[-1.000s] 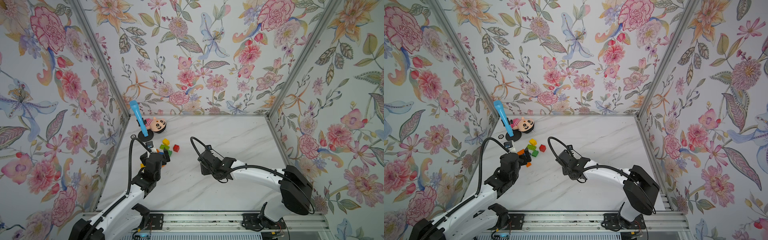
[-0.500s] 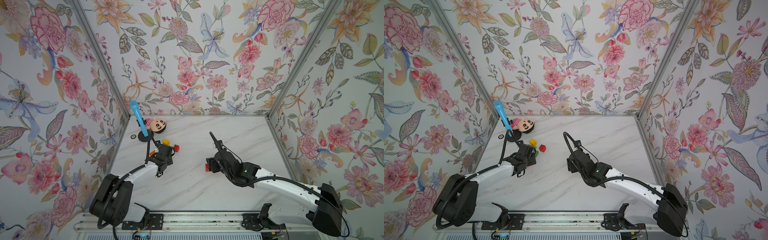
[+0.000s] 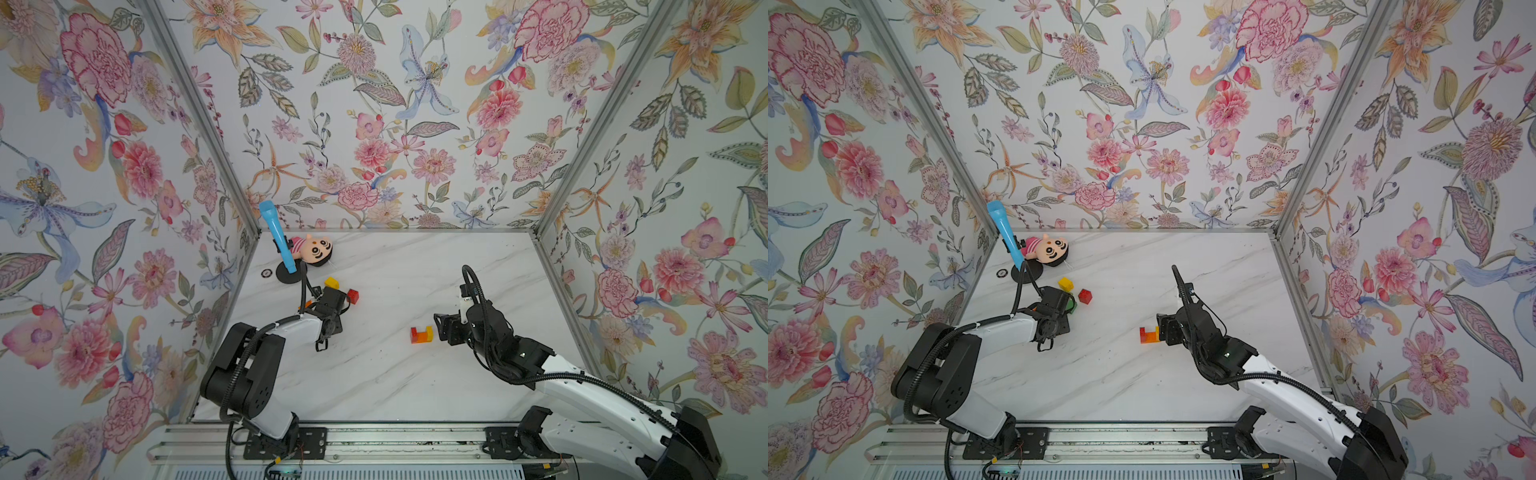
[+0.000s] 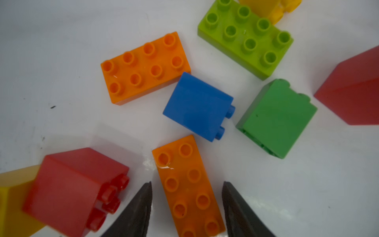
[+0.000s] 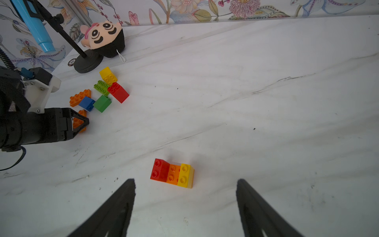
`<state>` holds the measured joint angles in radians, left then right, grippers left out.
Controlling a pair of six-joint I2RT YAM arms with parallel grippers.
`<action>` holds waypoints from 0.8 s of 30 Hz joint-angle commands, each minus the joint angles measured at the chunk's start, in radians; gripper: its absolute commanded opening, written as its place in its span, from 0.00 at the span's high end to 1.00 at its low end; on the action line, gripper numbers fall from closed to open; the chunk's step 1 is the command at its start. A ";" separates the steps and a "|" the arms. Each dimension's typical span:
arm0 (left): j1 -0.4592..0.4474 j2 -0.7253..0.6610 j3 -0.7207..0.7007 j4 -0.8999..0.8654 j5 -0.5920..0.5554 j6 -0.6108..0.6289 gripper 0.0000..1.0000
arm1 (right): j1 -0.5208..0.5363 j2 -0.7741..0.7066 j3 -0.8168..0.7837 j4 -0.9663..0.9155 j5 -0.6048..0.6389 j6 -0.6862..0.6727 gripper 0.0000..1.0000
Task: Assemble the letter p with lego
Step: Pick up the lego brick from the center of the board.
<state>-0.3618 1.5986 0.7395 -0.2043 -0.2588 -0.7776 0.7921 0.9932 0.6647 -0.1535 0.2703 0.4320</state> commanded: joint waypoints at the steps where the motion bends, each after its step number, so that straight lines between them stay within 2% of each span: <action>1: 0.019 0.036 -0.024 0.007 0.046 -0.020 0.49 | -0.018 -0.024 -0.023 0.025 -0.032 -0.018 0.20; 10: 0.004 0.031 -0.035 0.050 0.092 0.000 0.72 | -0.061 -0.030 -0.033 0.023 -0.042 -0.005 0.17; 15: -0.043 -0.026 -0.028 0.050 0.081 0.071 0.78 | -0.169 0.004 -0.027 0.021 -0.188 -0.008 0.15; 20: -0.112 -0.126 -0.030 0.076 0.109 0.208 0.80 | -0.273 0.051 -0.009 0.026 -0.322 -0.060 0.13; 24: -0.209 -0.178 -0.017 0.104 0.175 0.368 0.81 | -0.295 0.083 -0.024 0.117 -0.463 -0.200 0.13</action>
<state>-0.5240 1.4536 0.7120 -0.1238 -0.1467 -0.5610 0.5018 1.0657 0.6399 -0.1162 -0.0559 0.3435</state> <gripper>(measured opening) 0.339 0.871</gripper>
